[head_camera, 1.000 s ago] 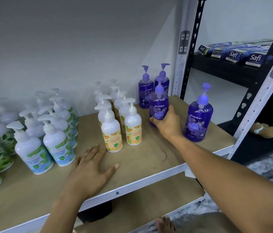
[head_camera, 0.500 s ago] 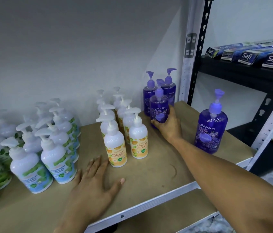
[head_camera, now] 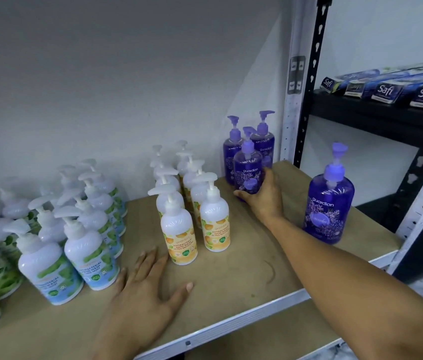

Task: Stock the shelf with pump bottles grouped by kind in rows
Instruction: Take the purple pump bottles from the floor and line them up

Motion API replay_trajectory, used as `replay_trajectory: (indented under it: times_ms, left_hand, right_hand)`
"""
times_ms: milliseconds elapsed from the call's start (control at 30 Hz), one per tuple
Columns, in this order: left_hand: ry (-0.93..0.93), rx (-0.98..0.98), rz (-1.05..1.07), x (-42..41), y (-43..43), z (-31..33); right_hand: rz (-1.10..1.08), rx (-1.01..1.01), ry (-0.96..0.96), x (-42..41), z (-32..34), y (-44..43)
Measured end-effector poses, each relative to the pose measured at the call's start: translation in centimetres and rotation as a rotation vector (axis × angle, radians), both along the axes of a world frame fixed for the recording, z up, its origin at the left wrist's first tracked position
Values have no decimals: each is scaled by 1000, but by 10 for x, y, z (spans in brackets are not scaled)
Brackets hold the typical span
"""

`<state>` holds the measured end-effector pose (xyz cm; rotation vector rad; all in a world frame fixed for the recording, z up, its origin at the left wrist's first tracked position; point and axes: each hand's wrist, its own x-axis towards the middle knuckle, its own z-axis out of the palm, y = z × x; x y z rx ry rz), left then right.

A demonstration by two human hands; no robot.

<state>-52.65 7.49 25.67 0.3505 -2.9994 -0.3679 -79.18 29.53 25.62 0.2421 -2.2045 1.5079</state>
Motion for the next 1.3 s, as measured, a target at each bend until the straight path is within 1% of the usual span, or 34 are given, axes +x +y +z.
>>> replay_trajectory:
  times_ms: [100, 300, 433, 667, 1300]
  left_hand:
    - [-15, -5, -5, 0, 1, 1]
    - [-16, 5, -10, 1, 0, 0]
    - [-27, -3, -6, 1, 2, 2]
    - [-10, 3, -3, 0, 0, 0]
    - [-10, 20, 2, 0, 0, 0]
  right_hand:
    - [-1, -16, 0, 0, -1, 1]
    - [97, -47, -51, 0, -2, 5]
    - [123, -48, -57, 0, -1, 5]
    - [81, -47, -31, -2, -3, 3]
    - [64, 17, -56, -3, -3, 4]
